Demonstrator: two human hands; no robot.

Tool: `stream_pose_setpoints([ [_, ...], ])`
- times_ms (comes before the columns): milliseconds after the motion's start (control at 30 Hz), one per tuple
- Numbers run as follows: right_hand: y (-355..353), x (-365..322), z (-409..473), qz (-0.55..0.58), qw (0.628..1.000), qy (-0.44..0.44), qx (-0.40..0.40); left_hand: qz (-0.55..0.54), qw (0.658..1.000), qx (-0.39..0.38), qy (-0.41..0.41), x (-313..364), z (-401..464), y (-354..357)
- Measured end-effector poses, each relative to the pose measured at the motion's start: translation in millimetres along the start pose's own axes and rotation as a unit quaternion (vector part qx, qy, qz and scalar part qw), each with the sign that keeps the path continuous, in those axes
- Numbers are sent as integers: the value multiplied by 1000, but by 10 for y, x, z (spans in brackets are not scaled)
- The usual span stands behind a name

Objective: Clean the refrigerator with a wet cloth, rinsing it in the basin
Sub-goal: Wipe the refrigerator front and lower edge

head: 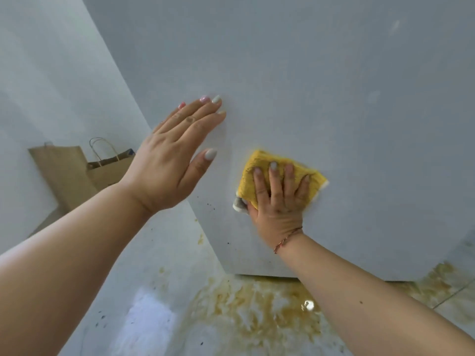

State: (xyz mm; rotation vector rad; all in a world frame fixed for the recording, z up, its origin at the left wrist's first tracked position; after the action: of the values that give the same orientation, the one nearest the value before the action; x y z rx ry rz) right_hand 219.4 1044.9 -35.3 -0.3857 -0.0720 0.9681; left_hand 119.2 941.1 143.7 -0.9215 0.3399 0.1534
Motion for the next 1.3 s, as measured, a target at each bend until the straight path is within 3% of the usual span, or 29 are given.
stream_pose_setpoints([
  [133,216,-432,93,-3,986,-119,-114,8,999,-31,3,-193,-77,56],
  [233,312,-671,152,11,959,-160,-232,4,999,-31,8,-209,-67,93],
  [300,374,-840,191,1,929,-202,-310,-7,1000,-23,7,-185,-73,118],
  [433,466,-1005,109,-63,824,-352,-439,-13,1000,6,-4,-134,-77,136],
  [567,287,-729,76,-47,796,-366,-480,22,998,9,63,147,-20,182],
  [667,143,-284,-36,-43,834,-344,-429,28,994,4,105,396,126,266],
  [867,-415,716,-213,-97,931,-279,-213,64,983,23,172,940,526,423],
  [1000,-880,1330,-333,-99,980,-144,-97,83,981,53,170,1114,638,552],
  [1133,-1126,1864,-504,-82,995,14,-50,99,978,82,166,1122,649,631],
  [1300,-1246,2237,-576,-11,986,164,-2,100,976,101,166,1111,652,608],
])
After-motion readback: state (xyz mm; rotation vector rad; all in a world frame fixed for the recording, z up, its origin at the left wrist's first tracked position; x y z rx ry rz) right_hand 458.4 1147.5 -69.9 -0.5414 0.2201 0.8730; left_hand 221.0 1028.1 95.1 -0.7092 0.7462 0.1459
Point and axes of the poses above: each hand's wrist, its own z-axis towards the middle knuckle, its own y-axis out of the palm, x = y × z, the point moved 5 cm from there along z, towards the middle knuckle, and after that the axes turned 13 degrees about z, right-handed, at the moved point
